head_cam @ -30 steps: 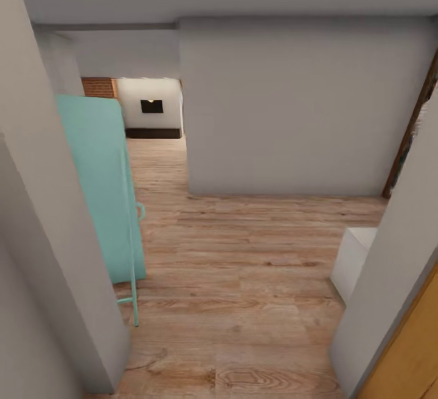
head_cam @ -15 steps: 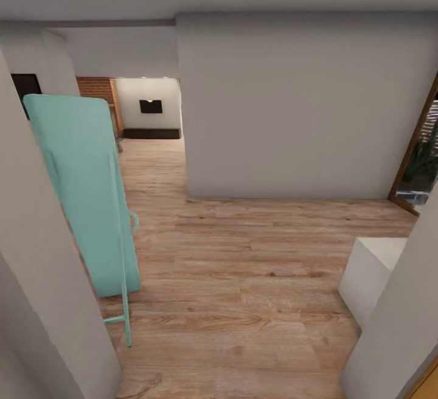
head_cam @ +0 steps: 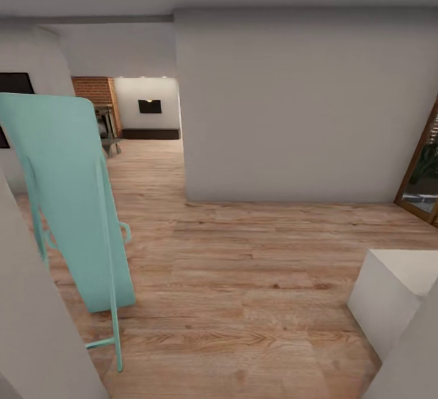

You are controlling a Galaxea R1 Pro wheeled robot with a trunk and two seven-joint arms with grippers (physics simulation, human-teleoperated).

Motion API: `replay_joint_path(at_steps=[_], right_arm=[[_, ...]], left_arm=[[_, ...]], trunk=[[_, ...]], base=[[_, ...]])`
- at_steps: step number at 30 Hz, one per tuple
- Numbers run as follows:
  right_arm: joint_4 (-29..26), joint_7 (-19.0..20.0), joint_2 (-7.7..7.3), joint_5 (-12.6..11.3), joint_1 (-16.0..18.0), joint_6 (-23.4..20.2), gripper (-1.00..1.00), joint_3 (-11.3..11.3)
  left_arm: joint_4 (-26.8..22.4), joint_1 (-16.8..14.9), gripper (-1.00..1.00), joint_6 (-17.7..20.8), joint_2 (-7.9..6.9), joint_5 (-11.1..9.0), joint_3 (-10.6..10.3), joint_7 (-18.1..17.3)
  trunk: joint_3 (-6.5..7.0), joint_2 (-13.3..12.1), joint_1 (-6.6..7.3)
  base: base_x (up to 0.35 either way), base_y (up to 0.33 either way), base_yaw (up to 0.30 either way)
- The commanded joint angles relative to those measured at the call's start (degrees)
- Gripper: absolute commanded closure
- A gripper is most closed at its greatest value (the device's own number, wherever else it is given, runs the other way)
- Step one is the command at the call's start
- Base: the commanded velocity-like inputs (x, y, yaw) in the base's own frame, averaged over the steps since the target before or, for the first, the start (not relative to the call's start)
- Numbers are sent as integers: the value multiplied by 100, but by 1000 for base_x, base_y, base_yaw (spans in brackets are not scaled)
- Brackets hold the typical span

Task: Move the two storage containers from the living room to the garage. In the garage, place one container on the floor and stack the other container on top of it (either order is fine).

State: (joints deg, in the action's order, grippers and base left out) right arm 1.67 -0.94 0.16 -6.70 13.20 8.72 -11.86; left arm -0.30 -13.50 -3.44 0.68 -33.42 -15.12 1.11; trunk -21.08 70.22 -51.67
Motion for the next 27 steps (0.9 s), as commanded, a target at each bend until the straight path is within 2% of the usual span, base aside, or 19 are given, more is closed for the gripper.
replay_joint_path(at_steps=[1,27], right_arm=[[18,-3,2,-59,8,34,-100,-50],[18,-3,-2,-59,8,34,-100,-50]], left_arm=[[4,-4,-100,-19,2,-43,-49,12],[4,-4,-100,-69,3,-42,-51,47]], trunk=[[-6,3,-3],[-6,3,-3]], base=[[322,0,0],[322,0,0]])
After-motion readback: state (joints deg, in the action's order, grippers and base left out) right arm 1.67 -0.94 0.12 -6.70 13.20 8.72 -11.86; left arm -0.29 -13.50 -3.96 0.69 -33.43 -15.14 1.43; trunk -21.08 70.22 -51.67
